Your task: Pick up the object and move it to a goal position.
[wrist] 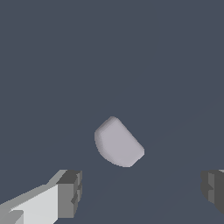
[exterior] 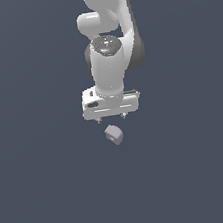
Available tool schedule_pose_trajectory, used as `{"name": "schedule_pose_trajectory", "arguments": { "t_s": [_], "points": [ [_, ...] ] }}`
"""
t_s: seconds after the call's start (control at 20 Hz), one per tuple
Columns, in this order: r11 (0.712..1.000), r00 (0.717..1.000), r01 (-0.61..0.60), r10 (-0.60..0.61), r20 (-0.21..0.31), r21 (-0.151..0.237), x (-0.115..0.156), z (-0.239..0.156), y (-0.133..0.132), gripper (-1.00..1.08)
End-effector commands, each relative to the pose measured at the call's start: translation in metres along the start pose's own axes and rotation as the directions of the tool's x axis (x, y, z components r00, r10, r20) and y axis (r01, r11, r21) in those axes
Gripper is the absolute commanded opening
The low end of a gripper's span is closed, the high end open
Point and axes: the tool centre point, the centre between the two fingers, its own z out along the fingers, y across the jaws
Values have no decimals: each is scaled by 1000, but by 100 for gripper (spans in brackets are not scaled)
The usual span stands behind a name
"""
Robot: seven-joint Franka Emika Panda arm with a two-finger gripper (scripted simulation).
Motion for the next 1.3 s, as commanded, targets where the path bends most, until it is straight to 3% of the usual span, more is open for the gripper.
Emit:
{"name": "schedule_pose_trajectory", "arguments": {
  "t_s": [0.0,0.35,0.6,0.9,1.25],
  "points": [
    [1000,1000,19,-19,1,1,0,2,0,100],
    [993,993,121,-121,2,7,-1,14,-1,100],
    [973,973,231,-231,1,15,-2,27,-3,100],
    [924,925,381,-381,-3,28,-4,44,-5,100],
    [846,847,531,-531,-15,41,-6,63,-8,100]
  ]
}}
